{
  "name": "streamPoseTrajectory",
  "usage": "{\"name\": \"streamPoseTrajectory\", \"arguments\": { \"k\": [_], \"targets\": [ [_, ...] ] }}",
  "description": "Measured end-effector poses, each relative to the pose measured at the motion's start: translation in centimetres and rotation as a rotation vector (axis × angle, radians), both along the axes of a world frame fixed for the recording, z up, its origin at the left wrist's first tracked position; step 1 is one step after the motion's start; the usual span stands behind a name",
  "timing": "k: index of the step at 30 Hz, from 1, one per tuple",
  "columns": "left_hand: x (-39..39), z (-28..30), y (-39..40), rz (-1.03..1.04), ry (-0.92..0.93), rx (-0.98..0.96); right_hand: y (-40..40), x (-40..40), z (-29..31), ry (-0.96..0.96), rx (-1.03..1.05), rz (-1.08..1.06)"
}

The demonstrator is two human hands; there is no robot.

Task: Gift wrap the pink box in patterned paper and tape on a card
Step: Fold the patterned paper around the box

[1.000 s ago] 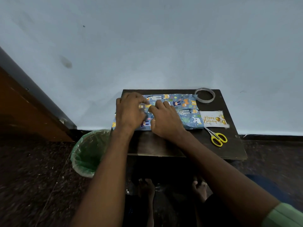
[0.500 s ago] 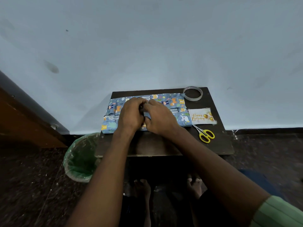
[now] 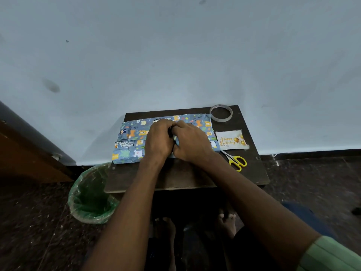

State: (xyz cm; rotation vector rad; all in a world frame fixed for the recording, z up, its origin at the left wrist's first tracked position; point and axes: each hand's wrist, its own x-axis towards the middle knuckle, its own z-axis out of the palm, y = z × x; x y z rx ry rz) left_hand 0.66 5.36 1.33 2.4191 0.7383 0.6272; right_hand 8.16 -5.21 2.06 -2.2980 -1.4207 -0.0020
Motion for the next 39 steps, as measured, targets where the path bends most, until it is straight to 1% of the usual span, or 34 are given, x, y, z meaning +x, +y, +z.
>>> {"name": "streamPoseTrajectory", "arguments": {
  "k": [3,5,9,13,14,19,23,30,33,36,37,39],
  "targets": [
    [0.5,-0.3,0.5,0.000,0.076,0.020,-0.3,0.2,0.0,0.088,0.045,-0.013],
    [0.7,0.0,0.5,0.046,0.125,0.010,-0.8,0.4,-0.1,0.125,0.056,-0.091],
    [0.7,-0.4,0.5,0.109,0.120,-0.064,-1.4,0.8,-0.7,0.095,-0.043,-0.200],
    [0.4,-0.5,0.6,0.209,0.298,-0.001,-1.3,0.5,-0.7,0.062,-0.108,-0.206],
    [0.2,-0.5,0.9,0.213,0.311,-0.010,-1.3,0.4,-0.7,0.065,-0.110,-0.200],
    [-0.4,-1.4,2.6,0.153,0.234,-0.033,-1.2,0.6,-0.9,0.048,-0.127,-0.153],
    [-0.6,-1.2,2.5,0.138,0.213,-0.064,-1.1,0.7,-1.1,0.014,-0.144,-0.145],
    [-0.8,-1.2,2.5,0.140,0.199,-0.055,-1.1,1.0,-0.9,-0.035,-0.174,-0.130],
    [-0.6,-1.2,2.4,0.138,0.202,-0.023,-0.8,0.9,-1.4,-0.067,-0.163,-0.154],
    [-0.3,-1.3,1.9,0.145,0.213,0.057,-0.4,0.8,-1.9,-0.101,-0.137,-0.186],
    [-0.1,-1.2,1.8,0.128,0.189,0.060,-0.4,0.8,-2.0,-0.108,-0.123,-0.185],
    [0.5,-1.1,1.7,0.010,0.088,0.015,-0.3,1.0,-2.2,-0.103,-0.094,-0.171]
  ]
}}
